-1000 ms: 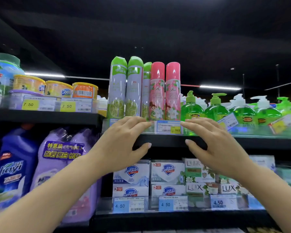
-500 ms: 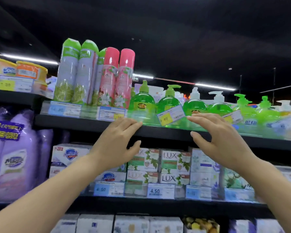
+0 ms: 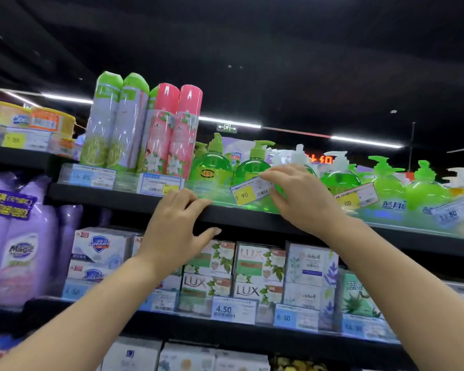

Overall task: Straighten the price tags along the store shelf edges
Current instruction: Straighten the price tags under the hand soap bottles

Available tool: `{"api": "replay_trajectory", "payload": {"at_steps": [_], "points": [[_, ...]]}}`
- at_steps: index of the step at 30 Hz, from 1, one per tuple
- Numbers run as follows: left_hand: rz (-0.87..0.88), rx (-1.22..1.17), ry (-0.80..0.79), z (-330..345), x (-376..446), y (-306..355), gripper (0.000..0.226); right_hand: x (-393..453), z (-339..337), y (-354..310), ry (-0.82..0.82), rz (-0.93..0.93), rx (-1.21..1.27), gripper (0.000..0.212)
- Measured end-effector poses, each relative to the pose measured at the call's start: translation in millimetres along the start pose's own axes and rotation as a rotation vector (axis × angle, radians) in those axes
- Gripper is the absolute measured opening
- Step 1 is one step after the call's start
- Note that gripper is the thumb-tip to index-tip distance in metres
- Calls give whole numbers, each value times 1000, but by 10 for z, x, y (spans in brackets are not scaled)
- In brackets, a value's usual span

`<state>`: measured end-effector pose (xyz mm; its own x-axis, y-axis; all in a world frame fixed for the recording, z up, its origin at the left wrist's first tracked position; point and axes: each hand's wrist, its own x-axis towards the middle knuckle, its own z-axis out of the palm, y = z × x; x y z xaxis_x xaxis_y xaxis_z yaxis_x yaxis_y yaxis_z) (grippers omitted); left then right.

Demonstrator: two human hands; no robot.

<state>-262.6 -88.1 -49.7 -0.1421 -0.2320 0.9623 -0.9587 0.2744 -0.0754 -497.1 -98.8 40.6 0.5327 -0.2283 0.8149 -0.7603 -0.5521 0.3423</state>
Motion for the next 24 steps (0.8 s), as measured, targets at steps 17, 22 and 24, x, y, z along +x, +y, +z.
{"api": "replay_trajectory", "payload": {"at_steps": [17, 22, 24], "points": [[8, -10, 98, 121, -36, 1, 41, 21, 139, 80, 107, 143, 78, 13], [18, -9, 110, 127, -46, -10, 41, 34, 142, 88, 139, 229, 216, 17], [20, -6, 110, 132, -44, -11, 42, 35, 131, 91, 141, 284, 304, 18]]}}
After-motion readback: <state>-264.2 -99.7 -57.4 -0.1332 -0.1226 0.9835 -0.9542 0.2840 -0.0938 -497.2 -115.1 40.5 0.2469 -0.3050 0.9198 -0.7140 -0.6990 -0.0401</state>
